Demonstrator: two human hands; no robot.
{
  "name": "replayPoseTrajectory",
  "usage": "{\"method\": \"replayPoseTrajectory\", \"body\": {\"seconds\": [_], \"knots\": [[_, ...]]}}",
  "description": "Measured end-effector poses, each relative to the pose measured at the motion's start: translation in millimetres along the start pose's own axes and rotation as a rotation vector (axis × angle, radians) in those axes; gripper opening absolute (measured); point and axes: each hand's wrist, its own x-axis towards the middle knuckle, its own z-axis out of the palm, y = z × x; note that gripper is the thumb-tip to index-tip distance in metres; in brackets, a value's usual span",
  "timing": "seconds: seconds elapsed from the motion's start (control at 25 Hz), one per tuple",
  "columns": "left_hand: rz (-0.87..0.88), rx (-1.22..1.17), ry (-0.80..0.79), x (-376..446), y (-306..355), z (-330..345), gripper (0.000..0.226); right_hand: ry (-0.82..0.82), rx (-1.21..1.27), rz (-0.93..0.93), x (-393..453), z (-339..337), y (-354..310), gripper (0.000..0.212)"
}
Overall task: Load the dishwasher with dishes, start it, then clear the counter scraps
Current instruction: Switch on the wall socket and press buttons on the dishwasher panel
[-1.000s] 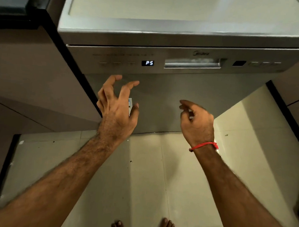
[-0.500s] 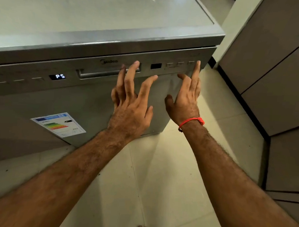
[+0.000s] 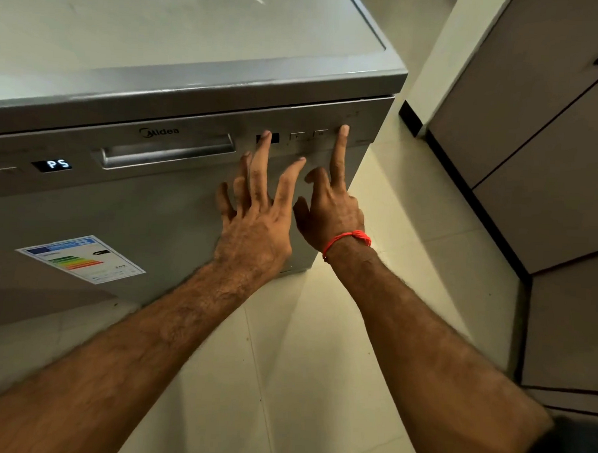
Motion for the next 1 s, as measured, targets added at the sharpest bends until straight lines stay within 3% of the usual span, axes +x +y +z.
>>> {"method": "replayPoseTrajectory", "body": {"seconds": [0.12, 0.32, 0.48, 0.6, 0.72, 1.0], "knots": [[-0.040, -0.013, -0.030, -1.4, -1.1, -1.8, 0.109, -0.091, -0.129, 0.009, 3.5, 1.1, -2.3, 0.034], [-0.083, -0.017, -0.054, -15.9, -0.6, -8.8, 0.107, -0.256, -0.134, -0.018, 0.3, -15.5, 6.2, 0.034], [-0.105, 0.003, -0.006, -30.3, -7.4, -13.7, 0.094, -0.096, -0.008, -0.040, -21.6, -24.0, 26.5, 0.035], [-0.173, -0.023, -0.038, -37.7, -19.1, -16.3, 0.087, 0.047, 0.219, 0.083, -27.5, -15.3, 36.2, 0.042], [-0.205, -0.027, -0.025, -47.4, -28.7, -16.5, 0.087, 0.008, 0.469, 0.206, -21.7, -6.5, 25.1, 0.036], [-0.331, -0.046, 0.132, -59.3, -91.4, -37.4, 0.096, -0.139, 0.603, -0.084, -33.5, 30.2, -69.6, 0.024]]}}
